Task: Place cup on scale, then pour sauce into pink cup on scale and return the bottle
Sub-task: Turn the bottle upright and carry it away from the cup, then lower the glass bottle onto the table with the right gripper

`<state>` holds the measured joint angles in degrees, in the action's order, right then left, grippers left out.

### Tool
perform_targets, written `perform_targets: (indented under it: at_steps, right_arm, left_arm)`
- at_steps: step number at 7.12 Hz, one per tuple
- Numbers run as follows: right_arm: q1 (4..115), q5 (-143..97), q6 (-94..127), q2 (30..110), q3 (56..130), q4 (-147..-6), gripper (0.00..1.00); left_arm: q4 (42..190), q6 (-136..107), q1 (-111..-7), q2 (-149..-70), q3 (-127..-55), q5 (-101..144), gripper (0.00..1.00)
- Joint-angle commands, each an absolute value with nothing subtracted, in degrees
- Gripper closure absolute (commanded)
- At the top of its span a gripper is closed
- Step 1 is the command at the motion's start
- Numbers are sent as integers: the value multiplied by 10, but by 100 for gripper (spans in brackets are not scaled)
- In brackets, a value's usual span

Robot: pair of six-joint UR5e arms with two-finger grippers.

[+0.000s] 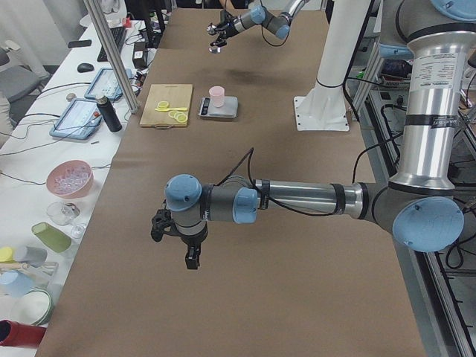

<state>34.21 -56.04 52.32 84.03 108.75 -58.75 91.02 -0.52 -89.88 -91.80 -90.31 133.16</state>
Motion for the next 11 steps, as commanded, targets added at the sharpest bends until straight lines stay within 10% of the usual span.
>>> perform_targets:
  at_steps: [1, 11]
  right_arm:
    - [345, -574, 625, 853, 1058, -534, 100]
    - [337, -609, 694, 858, 969, -460, 100]
  left_arm:
    - [911, -9, -899, -918, -903, 1333, 2]
    - [916, -7, -898, -908, -899, 1366, 2]
